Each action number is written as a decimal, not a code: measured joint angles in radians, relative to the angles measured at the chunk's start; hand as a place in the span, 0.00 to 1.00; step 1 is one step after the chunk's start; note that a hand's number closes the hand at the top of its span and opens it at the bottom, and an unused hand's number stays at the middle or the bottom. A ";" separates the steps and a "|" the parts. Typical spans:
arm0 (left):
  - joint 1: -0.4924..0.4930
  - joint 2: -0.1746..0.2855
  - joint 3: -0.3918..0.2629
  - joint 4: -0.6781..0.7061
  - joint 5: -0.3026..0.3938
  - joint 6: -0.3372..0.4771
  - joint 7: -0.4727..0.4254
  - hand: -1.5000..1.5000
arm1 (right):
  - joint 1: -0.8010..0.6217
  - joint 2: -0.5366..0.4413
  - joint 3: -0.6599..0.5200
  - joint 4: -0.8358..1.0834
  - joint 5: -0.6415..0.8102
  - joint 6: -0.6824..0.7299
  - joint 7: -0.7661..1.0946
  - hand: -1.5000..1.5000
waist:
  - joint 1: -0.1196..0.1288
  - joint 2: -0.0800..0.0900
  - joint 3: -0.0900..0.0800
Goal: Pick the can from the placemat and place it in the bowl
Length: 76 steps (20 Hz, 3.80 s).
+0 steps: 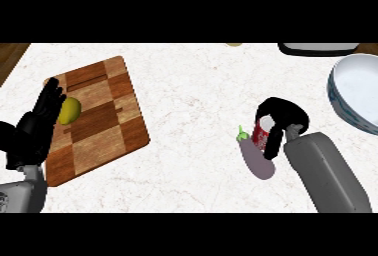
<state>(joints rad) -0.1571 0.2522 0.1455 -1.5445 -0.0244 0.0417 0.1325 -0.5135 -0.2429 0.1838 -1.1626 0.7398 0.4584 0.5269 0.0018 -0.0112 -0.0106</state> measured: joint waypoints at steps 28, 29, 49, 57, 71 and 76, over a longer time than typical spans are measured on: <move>0.013 -0.010 0.015 -0.007 -0.019 -0.003 0.004 0.50 | -0.302 -0.125 -0.164 -0.204 0.316 -0.342 0.316 1.00 | -0.012 0.005 0.010; 0.025 -0.008 0.018 -0.010 -0.015 -0.011 -0.005 0.50 | -0.290 -0.134 -0.175 -0.229 0.319 -0.341 0.323 1.00 | -0.011 0.005 0.010; -0.008 -0.024 0.014 0.002 -0.027 -0.022 0.000 0.50 | -0.239 -0.337 -0.526 0.161 0.124 -0.577 -0.127 1.00 | 0.011 0.016 0.011; -0.035 -0.031 0.010 0.015 -0.040 -0.012 0.003 0.50 | -0.285 -0.436 -0.563 0.516 0.145 -0.609 -0.244 1.00 | 0.022 0.023 0.011; -0.027 -0.032 0.017 0.008 -0.031 -0.020 0.000 0.50 | -0.314 -0.499 -0.823 0.765 -0.120 -0.576 -0.554 0.00 | 0.016 0.020 0.015; 0.002 -0.031 0.025 0.000 -0.030 -0.019 -0.014 0.50 | -0.298 -0.529 -1.001 0.753 -0.305 -0.568 -0.657 0.00 | 0.004 0.015 0.014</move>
<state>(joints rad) -0.1550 0.2217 0.1710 -1.5448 -0.0549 0.0227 0.1181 -0.8118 -0.7724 -0.8175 -0.4096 0.4348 -0.1096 -0.1297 0.0058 0.0038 0.0037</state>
